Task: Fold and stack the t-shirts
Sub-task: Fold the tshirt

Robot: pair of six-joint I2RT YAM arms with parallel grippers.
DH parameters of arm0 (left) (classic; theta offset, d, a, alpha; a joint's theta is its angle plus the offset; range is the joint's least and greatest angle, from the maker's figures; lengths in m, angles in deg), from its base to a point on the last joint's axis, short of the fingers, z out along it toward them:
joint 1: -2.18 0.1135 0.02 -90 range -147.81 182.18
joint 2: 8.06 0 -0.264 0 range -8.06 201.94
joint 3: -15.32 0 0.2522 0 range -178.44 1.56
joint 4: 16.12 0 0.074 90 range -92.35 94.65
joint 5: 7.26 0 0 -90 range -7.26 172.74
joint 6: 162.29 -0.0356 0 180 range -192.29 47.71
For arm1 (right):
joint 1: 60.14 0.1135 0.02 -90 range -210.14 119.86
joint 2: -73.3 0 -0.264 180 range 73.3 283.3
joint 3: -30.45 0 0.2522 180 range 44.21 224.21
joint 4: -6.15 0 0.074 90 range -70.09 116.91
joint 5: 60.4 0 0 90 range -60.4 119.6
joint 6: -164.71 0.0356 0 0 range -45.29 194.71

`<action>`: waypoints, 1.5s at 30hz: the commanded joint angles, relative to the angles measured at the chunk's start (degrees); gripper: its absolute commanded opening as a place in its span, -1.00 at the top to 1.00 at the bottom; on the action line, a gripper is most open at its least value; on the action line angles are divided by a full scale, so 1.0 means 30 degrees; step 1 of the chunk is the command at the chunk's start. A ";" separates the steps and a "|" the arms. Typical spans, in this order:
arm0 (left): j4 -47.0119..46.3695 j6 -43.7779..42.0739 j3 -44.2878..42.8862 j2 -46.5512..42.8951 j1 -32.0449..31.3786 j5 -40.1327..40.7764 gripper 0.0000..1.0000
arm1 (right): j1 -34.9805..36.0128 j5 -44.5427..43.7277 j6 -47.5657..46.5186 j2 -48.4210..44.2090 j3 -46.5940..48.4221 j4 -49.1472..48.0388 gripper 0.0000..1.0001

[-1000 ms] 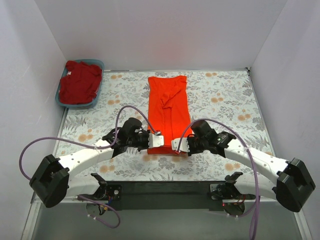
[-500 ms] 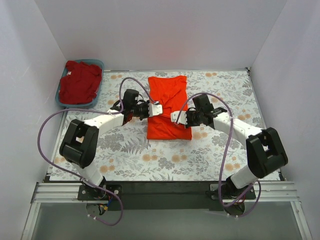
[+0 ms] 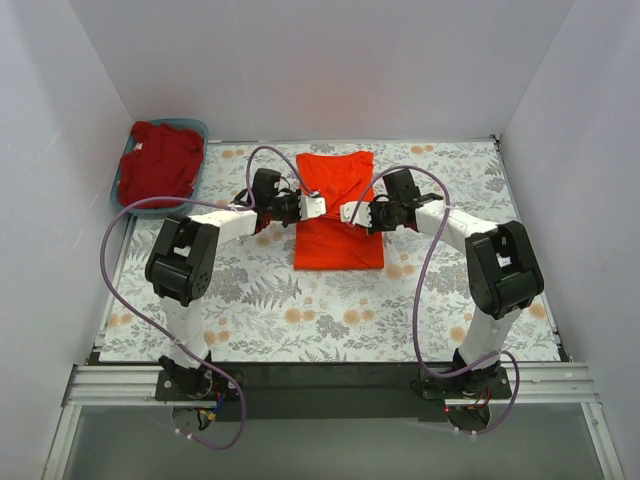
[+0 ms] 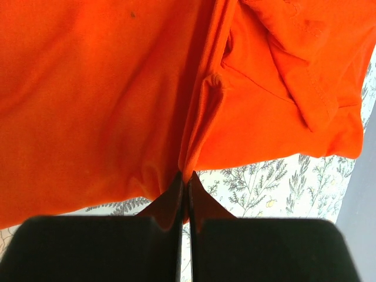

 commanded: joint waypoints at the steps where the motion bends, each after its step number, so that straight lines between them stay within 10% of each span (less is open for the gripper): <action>1: -0.0528 -0.0534 -0.0748 -0.0100 0.0403 -0.0005 1.00 | -0.0174 0.0159 -0.1028 0.0374 0.0950 -0.0299 0.97; 20: -0.1699 -0.0711 -0.1304 0.1511 0.0551 0.0522 1.00 | -0.0291 -0.0221 -0.0970 0.2806 0.3000 -0.0914 0.97; 25: -0.2343 -0.0682 -0.1421 0.1746 0.0609 0.1136 0.62 | -0.0291 -0.0544 -0.0473 0.2953 0.3353 -0.0973 0.21; 33: -0.1525 0.3209 -0.2945 0.0344 0.1107 0.1518 0.17 | -0.0408 -0.1568 0.1428 0.1259 0.4728 -0.0915 -0.10; 45: 0.0381 0.4622 0.6045 -0.7920 0.0699 -0.1265 0.00 | 0.0000 0.0158 0.2428 -0.4340 -0.1418 0.1780 -0.07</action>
